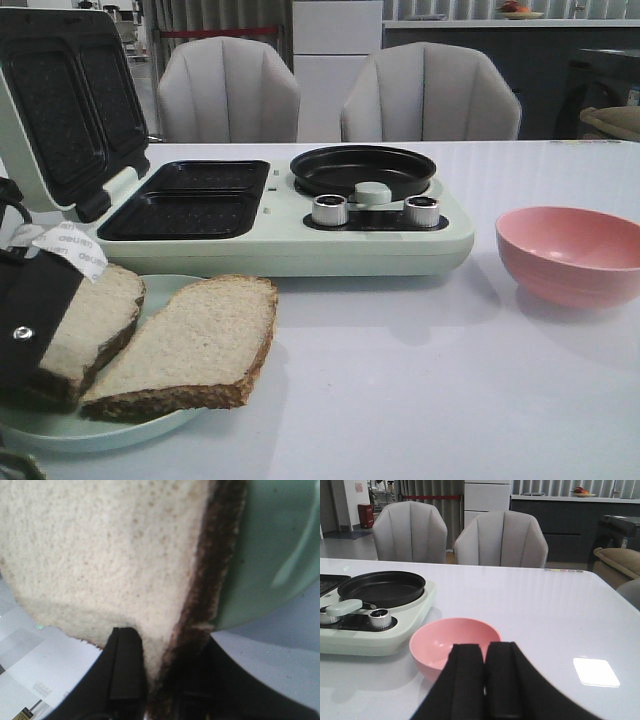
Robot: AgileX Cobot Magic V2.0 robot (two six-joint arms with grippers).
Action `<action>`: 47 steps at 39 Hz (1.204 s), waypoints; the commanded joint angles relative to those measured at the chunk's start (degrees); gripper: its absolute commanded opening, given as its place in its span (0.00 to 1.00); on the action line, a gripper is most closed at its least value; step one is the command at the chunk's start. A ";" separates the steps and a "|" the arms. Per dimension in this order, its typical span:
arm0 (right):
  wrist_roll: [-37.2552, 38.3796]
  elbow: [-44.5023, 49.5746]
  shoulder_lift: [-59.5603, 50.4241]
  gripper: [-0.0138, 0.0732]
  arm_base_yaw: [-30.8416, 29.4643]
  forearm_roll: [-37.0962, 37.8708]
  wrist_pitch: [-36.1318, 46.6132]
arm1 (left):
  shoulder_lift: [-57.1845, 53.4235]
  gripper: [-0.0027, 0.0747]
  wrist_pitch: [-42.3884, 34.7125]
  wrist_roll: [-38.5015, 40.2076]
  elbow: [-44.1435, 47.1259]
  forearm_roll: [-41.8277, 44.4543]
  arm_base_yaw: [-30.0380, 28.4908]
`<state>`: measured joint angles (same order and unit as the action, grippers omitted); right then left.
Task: Make breakfast with bread and shrimp
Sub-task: 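Lift the bread slice and lay it in the sandwich maker's far plate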
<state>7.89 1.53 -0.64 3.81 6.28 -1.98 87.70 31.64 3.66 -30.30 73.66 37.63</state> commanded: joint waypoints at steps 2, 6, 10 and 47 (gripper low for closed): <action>-0.14 -0.96 -1.19 0.33 -0.22 0.50 5.02 | -4.63 0.19 3.58 0.91 -0.68 -2.15 1.51; -0.14 -0.96 -1.19 0.33 -0.22 0.50 5.02 | -8.32 0.19 4.59 0.91 -0.68 -3.11 3.05; -0.14 -0.96 -1.19 0.33 -0.22 0.50 5.02 | -12.61 0.19 7.14 0.91 -0.68 -4.95 5.72; -0.14 -0.96 -1.19 0.33 -0.22 0.50 5.02 | 0.06 0.19 -3.79 0.91 -34.99 1.34 0.22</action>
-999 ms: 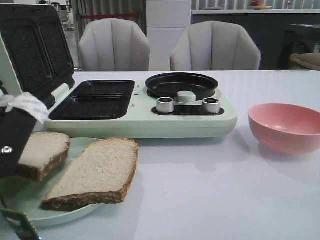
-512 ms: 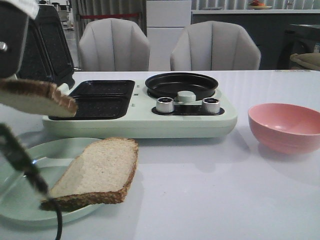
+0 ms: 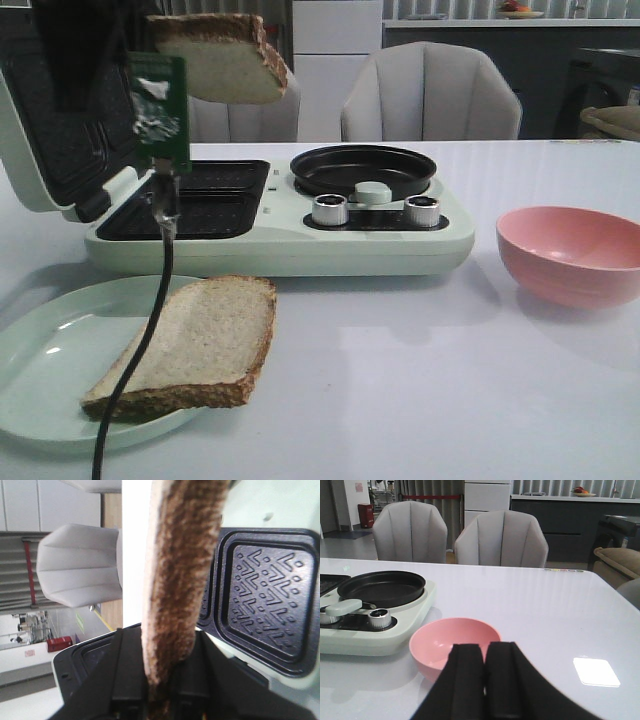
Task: Make breakfast with bread and shrimp
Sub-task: 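Lift the bread slice and lay it in the sandwich maker's far plate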
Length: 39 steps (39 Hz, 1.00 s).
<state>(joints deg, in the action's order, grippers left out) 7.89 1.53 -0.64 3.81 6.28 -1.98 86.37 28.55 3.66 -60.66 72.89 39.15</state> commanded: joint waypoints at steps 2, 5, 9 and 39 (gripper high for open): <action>-0.14 -0.96 -1.19 0.33 -0.22 0.50 5.02 | 3.90 0.19 -0.86 0.91 -6.76 2.12 -2.39; -0.14 -0.96 -1.19 0.33 -0.22 0.50 5.02 | 6.81 0.19 -0.86 1.20 -10.03 2.12 -4.19; -0.14 -0.96 -1.19 0.33 -0.22 0.50 5.02 | 10.69 0.19 -0.65 2.33 -13.75 2.12 -6.40; -0.14 -0.96 -1.19 0.33 -0.22 0.50 5.02 | 30.07 0.19 -5.33 5.44 -24.21 5.33 -14.23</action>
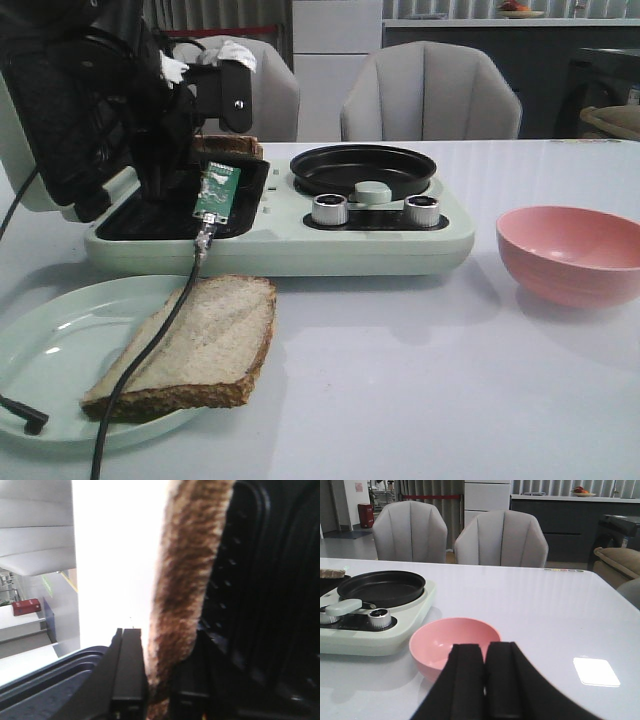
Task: Make breakfast with bread and shrimp
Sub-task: 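Lift the bread slice and lay it in the sandwich maker's far plate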
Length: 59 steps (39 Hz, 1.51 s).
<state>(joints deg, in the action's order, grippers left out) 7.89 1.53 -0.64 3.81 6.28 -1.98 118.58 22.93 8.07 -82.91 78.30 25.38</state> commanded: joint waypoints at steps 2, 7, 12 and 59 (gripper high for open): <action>-0.14 -0.96 -1.19 0.33 -0.22 0.50 5.02 | -1.80 0.19 0.40 1.13 -1.96 -0.84 -0.61; -0.14 -0.96 -1.19 0.33 -0.22 0.50 5.02 | -1.29 0.20 -0.14 1.38 -1.86 -2.61 -0.66; -0.14 -0.96 -1.19 0.33 -0.22 0.50 5.02 | -1.29 0.21 -0.69 1.47 -1.86 -3.98 -0.66; -0.14 -0.96 -1.19 0.33 -0.22 0.50 5.02 | -30.71 0.83 10.48 1.47 1.83 -40.51 6.31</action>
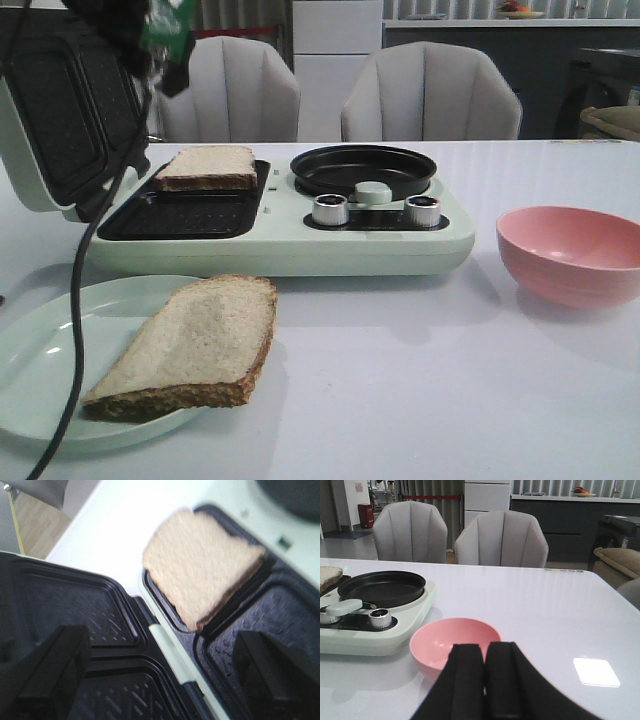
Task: Make breakfast with bread and shrimp
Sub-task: 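Lift the bread slice and lay it in the sandwich maker's far plate, then open the left gripper and withdraw it from the sandwich maker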
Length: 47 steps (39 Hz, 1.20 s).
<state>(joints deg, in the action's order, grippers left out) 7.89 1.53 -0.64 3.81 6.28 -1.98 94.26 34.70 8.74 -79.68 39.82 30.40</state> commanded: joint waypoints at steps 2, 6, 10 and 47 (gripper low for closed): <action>-0.14 -0.96 -1.19 0.33 -0.22 0.50 5.02 | -8.86 0.83 -1.29 0.62 -0.82 -3.80 2.06; -0.14 -0.96 -1.19 0.33 -0.22 0.50 5.02 | -14.61 0.83 -1.76 -4.67 1.14 -12.97 1.78; -0.14 -0.96 -1.19 0.33 -0.22 0.50 5.02 | -20.47 0.83 -1.76 -11.46 4.64 -20.73 1.43; -0.14 -0.96 -1.19 0.33 -0.22 0.50 5.02 | -73.54 0.72 -2.00 -19.52 44.19 -43.49 -9.37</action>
<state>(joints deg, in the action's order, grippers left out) 7.89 1.53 -0.64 3.81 6.28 -1.98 24.50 36.37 -10.81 -35.80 -2.03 21.23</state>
